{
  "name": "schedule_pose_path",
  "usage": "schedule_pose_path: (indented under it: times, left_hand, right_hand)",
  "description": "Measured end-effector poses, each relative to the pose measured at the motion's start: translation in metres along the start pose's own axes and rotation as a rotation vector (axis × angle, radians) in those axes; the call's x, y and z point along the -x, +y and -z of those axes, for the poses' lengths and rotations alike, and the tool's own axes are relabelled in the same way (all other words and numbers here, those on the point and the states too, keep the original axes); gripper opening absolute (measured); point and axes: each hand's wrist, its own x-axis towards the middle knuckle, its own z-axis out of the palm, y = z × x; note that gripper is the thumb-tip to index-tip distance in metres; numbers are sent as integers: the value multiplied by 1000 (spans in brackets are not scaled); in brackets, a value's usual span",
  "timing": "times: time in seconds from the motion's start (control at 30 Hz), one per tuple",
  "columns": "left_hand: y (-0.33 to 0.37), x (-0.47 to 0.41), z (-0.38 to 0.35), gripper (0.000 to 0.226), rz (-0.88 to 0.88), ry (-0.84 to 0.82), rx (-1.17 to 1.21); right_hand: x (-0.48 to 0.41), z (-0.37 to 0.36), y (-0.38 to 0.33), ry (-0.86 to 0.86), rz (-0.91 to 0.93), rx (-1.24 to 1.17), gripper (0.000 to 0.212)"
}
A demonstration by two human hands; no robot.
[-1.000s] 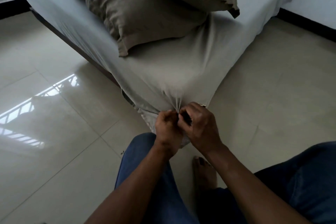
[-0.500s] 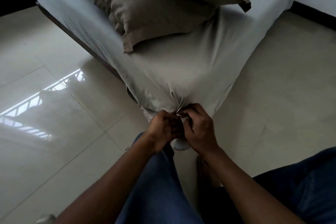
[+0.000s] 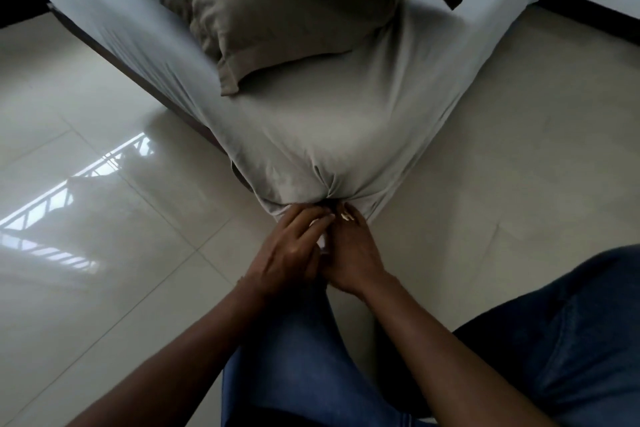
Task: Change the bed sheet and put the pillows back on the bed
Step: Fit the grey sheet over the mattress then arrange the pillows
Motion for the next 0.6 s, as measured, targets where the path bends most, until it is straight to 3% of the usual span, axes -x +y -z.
schedule_pose_path:
  times: [0.1, 0.27, 0.37, 0.43, 0.53, 0.6]
  left_hand:
    - [2, 10, -7, 35, 21, -3, -42]
    - [-12, 9, -15, 67, 78, -298, -230]
    - [-14, 5, -14, 87, 198, -430, -307]
    - [-10, -9, -14, 81, 288, -434, -323]
    - [-11, -33, -16, 58, 350, -419, -342]
    - [-19, -35, -10, 57, 341, -435, -273]
  right_hand:
    - [-3, 28, 25, -28, 19, -272, 66]
    - [-7, 53, 19, -116, -24, -335, 60]
    - [23, 51, 15, 105, 14, -235, 57]
    - [41, 34, 13, 108, 16, -108, 61]
    - [33, 11, 12, -89, -8, 60, 82]
    - [12, 11, 11, -111, -47, 122, 85]
